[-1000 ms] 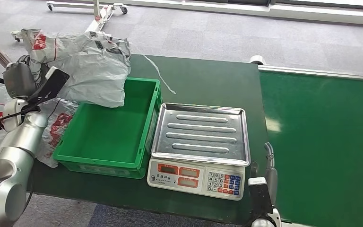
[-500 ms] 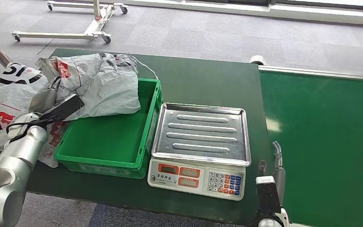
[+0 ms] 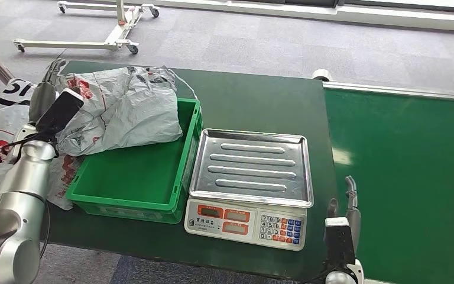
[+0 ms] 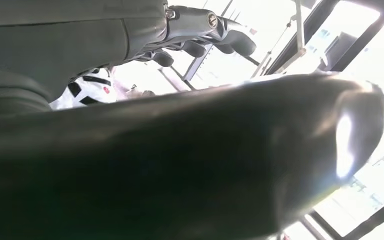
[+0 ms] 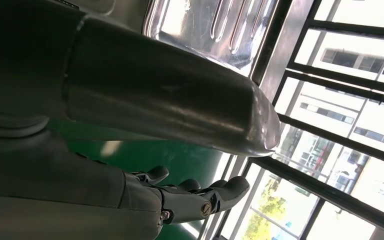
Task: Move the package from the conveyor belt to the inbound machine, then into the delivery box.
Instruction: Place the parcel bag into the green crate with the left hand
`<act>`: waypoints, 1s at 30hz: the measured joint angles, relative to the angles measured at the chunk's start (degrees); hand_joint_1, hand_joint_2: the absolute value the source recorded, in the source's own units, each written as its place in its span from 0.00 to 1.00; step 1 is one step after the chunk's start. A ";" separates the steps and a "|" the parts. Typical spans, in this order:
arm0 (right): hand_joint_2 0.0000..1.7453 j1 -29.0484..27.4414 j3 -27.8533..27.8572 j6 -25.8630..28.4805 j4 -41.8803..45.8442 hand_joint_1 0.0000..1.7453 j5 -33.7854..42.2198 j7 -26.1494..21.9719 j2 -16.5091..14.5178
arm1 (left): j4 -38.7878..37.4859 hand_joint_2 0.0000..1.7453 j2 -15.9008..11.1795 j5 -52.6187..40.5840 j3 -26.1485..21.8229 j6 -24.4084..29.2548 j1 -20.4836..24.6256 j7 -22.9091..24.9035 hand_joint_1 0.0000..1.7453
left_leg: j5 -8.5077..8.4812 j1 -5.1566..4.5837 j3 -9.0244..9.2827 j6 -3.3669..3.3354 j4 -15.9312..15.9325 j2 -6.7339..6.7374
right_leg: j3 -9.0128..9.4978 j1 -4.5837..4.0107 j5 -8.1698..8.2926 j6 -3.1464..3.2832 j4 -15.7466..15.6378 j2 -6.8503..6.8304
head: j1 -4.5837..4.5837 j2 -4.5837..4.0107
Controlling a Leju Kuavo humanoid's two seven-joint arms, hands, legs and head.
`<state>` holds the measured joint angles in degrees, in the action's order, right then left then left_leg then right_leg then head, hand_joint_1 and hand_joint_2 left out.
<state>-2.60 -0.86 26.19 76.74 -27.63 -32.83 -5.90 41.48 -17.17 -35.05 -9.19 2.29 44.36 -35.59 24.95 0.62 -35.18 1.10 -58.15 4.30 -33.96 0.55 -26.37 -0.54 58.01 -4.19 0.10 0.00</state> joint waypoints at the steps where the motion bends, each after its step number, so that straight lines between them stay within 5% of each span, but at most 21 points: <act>1: 0.00 0.02 0.04 0.00 0.00 0.00 -0.02 -0.01 -0.05 | 0.86 0.00 0.28 0.89 -0.35 0.26 -0.04 -0.37 0.00 | 0.00 0.00 0.00 0.00 0.00 0.00 | 0.00 0.00 0.00 0.00 0.00 0.00 | -0.01 0.00; 13: 0.00 0.56 0.14 1.04 -0.11 0.00 -0.07 -0.36 -0.33 | 15.22 0.00 2.65 10.30 -2.19 3.13 -1.93 -0.73 0.00 | 0.00 0.00 -0.01 0.00 0.01 -0.01 | 0.00 -0.01 0.00 0.00 0.00 -0.01 | -0.01 0.00; 30: 0.00 0.57 0.14 1.85 -0.15 0.00 0.44 -0.88 -0.35 | 22.28 0.00 4.58 12.41 -2.18 2.08 -4.69 -0.19 0.00 | 0.00 0.00 0.00 0.00 0.00 0.00 | 0.00 0.00 0.00 0.00 0.00 0.00 | 0.01 0.00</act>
<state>-2.03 -0.72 28.04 76.59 -27.19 -33.71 -6.25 63.76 -12.58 -22.64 -11.37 4.37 39.68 -35.78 24.95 0.62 -35.18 1.10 -58.15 4.29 -33.96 0.55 -26.37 -0.54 58.01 -4.19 0.11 0.00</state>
